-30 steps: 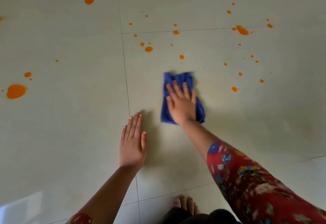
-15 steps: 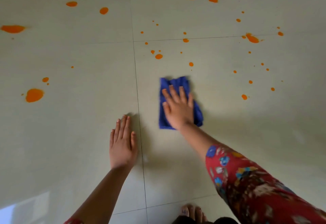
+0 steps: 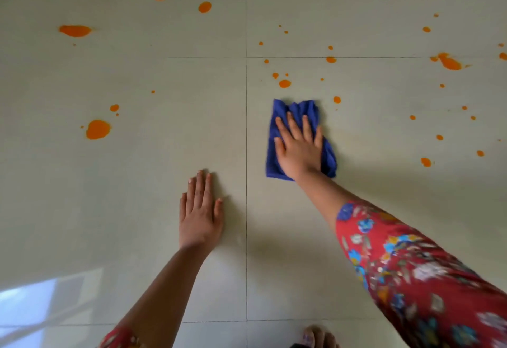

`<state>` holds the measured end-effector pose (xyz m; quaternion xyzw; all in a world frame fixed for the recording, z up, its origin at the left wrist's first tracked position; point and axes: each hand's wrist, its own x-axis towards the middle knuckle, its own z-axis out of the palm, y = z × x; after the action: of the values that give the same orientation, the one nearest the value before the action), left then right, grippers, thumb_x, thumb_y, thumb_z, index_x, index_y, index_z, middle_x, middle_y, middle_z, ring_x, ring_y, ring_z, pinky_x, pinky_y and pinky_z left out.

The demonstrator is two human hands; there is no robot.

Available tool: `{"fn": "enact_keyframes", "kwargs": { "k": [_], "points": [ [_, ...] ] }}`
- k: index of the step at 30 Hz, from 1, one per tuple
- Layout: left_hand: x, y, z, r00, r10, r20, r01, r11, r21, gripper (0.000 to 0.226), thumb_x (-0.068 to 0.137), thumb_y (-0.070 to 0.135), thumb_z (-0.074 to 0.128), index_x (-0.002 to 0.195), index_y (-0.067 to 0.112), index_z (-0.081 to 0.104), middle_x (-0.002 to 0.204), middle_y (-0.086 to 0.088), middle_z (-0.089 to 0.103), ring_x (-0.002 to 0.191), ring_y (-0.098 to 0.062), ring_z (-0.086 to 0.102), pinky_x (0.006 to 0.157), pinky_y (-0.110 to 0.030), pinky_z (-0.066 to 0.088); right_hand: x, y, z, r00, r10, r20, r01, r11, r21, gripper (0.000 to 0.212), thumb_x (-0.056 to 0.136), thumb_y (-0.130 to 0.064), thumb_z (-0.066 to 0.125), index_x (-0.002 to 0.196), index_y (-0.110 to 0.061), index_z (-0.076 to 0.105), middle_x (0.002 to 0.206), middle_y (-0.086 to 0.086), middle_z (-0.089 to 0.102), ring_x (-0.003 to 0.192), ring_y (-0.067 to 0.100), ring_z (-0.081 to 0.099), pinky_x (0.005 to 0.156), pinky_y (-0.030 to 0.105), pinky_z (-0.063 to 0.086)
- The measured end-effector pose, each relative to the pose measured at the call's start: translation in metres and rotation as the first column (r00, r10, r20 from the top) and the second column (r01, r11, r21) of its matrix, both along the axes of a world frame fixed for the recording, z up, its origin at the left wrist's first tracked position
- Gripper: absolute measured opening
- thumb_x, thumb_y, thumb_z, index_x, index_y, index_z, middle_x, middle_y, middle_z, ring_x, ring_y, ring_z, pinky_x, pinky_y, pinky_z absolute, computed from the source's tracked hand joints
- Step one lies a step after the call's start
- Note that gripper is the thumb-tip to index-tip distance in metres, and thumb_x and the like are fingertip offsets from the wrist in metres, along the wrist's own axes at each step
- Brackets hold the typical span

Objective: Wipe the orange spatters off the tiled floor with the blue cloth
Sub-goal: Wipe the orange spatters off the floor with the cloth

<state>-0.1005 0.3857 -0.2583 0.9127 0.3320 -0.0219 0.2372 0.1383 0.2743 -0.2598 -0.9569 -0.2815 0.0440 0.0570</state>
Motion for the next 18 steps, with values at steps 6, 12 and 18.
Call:
{"fn": "enact_keyframes", "kwargs": {
  "k": [6,12,18],
  "points": [
    [-0.001,0.002,0.000,0.999,0.036,0.038,-0.035,0.998,-0.048,0.067,0.088,0.052,0.001,0.151,0.028,-0.003,0.159,0.014,-0.006,0.144,-0.001,-0.013,0.118,-0.026,-0.007,-0.092,-0.006,-0.002,0.827,0.562,-0.001,-0.562,0.827,0.002,0.053,0.100,-0.047,0.026,0.151,-0.035,0.028,0.159,-0.011,0.026,0.149,0.020,0.019,0.119,0.045,0.012],
    [0.006,-0.006,0.003,0.998,0.059,0.029,-0.058,0.997,-0.041,0.070,0.086,0.053,0.002,0.152,0.029,0.000,0.158,0.014,-0.011,0.144,-0.004,-0.016,0.118,-0.030,-0.010,-0.022,-0.100,-0.002,0.945,0.325,0.025,-0.322,0.943,-0.087,0.053,0.097,-0.050,0.026,0.149,-0.041,0.025,0.158,-0.012,0.028,0.146,0.021,0.026,0.114,0.049,0.020],
    [0.010,-0.007,0.006,0.990,0.127,0.065,-0.124,0.991,-0.047,0.075,0.085,0.054,0.001,0.153,0.026,0.015,0.160,0.011,0.004,0.148,-0.009,-0.003,0.118,-0.031,-0.003,-0.052,0.011,-0.002,0.981,0.192,-0.006,-0.192,0.981,-0.015,0.057,0.095,-0.050,0.021,0.151,-0.038,0.026,0.160,-0.011,0.024,0.149,0.027,0.015,0.115,0.055,0.007]
  ]
}}
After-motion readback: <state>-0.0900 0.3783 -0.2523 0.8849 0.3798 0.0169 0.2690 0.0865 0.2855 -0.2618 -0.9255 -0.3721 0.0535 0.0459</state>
